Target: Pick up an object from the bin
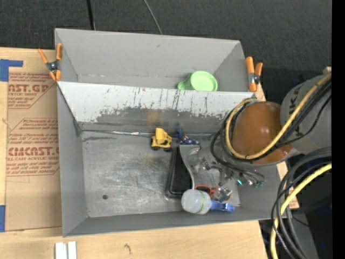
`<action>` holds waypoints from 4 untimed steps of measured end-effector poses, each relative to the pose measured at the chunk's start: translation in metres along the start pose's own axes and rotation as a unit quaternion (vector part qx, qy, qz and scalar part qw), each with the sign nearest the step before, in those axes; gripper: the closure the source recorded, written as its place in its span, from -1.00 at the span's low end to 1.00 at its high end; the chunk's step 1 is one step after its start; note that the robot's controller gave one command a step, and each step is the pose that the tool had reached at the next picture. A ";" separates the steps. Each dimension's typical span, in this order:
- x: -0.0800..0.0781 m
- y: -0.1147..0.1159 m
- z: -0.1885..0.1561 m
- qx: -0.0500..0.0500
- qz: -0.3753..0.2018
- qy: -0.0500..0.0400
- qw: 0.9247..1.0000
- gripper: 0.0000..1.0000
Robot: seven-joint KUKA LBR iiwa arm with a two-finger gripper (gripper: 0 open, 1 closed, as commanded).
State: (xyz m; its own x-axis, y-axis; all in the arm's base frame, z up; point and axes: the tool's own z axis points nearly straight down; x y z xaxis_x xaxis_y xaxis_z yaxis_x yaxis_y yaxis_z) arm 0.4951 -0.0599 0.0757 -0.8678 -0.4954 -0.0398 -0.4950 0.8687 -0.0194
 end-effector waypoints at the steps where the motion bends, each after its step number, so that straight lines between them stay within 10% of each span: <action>1: 0.009 0.001 0.001 -0.007 0.000 0.019 1.000 1.00; 4: 0.012 -0.027 -0.023 -0.008 0.016 0.017 1.000 1.00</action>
Offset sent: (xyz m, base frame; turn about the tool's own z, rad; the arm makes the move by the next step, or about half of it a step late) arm 0.0000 0.0000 0.0000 0.0000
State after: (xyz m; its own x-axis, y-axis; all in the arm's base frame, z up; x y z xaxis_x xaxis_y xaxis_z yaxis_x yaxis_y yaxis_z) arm 0.4968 -0.0898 0.0985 -0.8844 -0.4666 -0.0060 -0.4666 0.8845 -0.0025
